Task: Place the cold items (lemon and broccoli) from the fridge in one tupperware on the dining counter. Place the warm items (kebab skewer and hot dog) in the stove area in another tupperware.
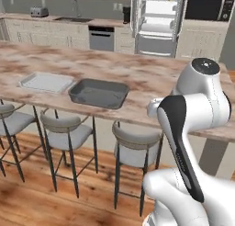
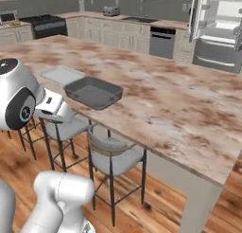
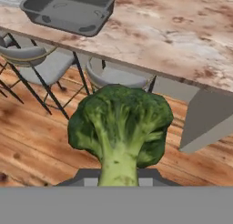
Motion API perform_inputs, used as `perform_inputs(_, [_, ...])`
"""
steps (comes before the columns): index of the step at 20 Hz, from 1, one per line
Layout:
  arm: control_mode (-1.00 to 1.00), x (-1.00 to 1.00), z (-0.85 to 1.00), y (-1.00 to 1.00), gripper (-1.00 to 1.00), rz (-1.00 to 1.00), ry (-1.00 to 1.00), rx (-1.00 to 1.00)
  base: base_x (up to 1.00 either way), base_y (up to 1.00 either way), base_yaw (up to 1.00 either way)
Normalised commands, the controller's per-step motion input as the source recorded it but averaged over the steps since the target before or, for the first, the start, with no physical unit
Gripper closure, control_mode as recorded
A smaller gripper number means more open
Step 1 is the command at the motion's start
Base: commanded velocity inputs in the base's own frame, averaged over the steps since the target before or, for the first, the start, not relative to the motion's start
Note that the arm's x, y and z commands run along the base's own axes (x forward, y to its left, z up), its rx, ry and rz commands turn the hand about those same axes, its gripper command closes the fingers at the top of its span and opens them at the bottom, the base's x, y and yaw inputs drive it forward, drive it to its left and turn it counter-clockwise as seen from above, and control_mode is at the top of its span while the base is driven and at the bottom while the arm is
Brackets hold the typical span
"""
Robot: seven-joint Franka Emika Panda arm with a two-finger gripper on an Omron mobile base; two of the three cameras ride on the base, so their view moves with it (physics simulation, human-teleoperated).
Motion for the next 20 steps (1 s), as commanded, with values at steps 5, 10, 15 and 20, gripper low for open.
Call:
perform_inputs(5, [1.0, 0.0, 0.0, 0.0, 1.0, 0.0, 0.0, 0.0, 0.29, 1.0, -0.49])
perform_inputs(10, [1.0, 0.0, 0.0, 0.0, 1.0, 0.0, 0.0, 0.0, 0.29, 1.0, -0.51])
perform_inputs(15, [1.0, 0.0, 0.0, 0.0, 1.0, 0.0, 0.0, 0.0, 0.35, 0.99, -0.5])
perform_inputs(20, [1.0, 0.0, 0.0, 0.0, 1.0, 0.0, 0.0, 0.0, 0.55, 0.78, -0.37])
